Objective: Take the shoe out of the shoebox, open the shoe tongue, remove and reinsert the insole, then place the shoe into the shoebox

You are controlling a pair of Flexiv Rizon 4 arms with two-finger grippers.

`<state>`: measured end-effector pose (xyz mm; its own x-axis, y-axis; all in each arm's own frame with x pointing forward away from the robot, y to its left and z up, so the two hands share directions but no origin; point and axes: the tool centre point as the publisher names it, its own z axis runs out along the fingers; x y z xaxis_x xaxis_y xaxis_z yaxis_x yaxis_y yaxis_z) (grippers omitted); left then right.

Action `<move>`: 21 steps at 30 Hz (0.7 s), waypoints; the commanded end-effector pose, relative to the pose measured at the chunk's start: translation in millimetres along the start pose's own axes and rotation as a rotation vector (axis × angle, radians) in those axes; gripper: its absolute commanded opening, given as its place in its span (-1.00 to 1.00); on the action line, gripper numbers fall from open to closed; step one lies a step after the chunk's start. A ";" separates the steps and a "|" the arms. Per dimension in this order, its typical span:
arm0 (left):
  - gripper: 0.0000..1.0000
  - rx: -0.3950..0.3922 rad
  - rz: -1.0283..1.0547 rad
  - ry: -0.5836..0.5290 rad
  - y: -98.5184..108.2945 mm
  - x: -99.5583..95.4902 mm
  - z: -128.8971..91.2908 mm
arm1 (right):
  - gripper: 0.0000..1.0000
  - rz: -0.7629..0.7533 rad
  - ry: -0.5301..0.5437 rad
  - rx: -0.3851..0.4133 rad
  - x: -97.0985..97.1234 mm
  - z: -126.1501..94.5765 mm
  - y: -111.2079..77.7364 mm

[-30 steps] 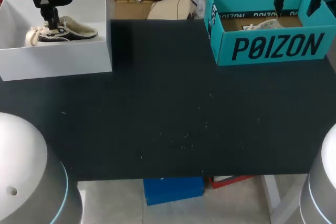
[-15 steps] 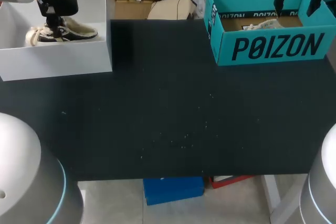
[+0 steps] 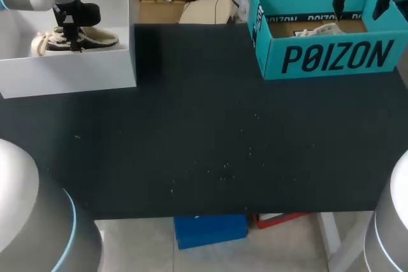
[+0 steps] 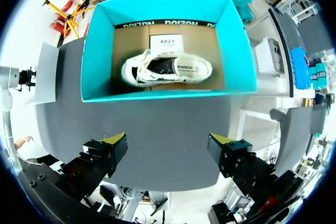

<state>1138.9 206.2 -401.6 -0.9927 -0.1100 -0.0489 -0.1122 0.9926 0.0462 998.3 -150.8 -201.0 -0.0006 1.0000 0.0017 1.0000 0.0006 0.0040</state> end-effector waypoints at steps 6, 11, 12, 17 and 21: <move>-1.00 -0.024 0.005 0.010 -4.0 -3.7 13.3 | 1.00 0.000 -0.001 0.001 0.3 -0.2 0.7; -1.00 -0.035 -0.003 -0.039 -2.9 -2.9 -2.0 | 1.00 0.000 -0.001 0.001 0.3 -0.2 0.7; -1.00 -0.044 0.000 -0.059 -2.1 -3.1 -9.0 | 1.00 0.000 -0.001 0.001 0.3 -0.2 0.7; -1.00 -0.051 -0.027 -0.140 5.2 -5.9 -55.3 | 1.00 0.000 -0.001 0.001 0.3 -0.2 0.7; -1.00 -0.036 -0.064 -0.213 8.5 -6.7 -105.3 | 1.00 0.000 -0.001 0.001 0.3 -0.2 0.7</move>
<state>1168.7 210.3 -353.8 -0.9688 -0.1641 -0.1860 -0.1805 0.9807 0.0754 998.3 -150.8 -201.0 -0.0007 1.0000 0.0017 1.0000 0.0007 0.0040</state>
